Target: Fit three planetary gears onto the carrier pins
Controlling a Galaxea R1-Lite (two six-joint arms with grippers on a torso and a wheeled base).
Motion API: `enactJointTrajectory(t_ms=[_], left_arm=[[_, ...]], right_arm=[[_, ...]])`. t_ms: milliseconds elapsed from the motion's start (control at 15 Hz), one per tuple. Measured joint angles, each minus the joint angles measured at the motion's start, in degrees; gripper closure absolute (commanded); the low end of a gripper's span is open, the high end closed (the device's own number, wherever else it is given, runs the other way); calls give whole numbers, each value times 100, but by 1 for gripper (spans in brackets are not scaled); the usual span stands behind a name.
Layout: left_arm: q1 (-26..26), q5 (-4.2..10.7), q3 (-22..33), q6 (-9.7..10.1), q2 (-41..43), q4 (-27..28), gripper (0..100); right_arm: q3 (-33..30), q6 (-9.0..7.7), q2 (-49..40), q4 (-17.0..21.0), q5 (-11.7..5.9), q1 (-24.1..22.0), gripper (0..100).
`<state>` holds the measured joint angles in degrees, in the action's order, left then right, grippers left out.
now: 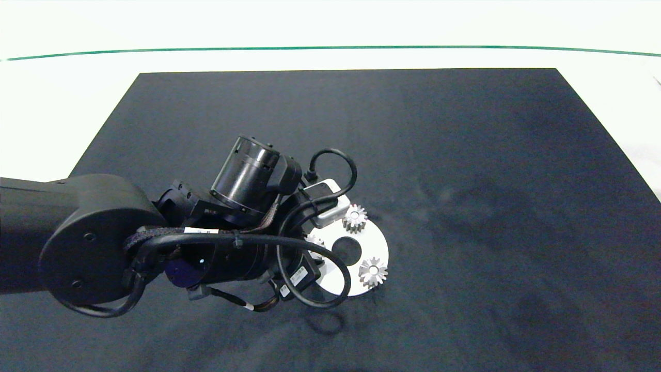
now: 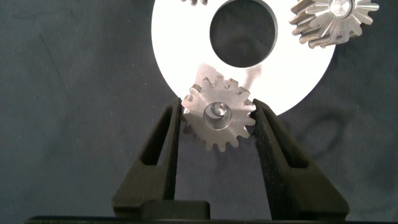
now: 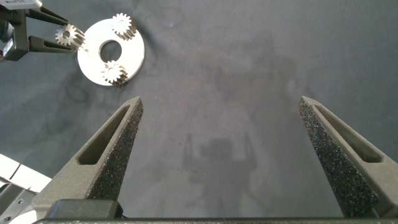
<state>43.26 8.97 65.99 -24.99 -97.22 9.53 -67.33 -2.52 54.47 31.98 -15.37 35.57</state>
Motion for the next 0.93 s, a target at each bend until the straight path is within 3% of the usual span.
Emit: enactJointTrajectory(t_ms=[933], left_arm=[[34, 12, 256, -55, -49, 149, 72]], right_arm=[[10, 0, 27, 0, 7, 0, 0]])
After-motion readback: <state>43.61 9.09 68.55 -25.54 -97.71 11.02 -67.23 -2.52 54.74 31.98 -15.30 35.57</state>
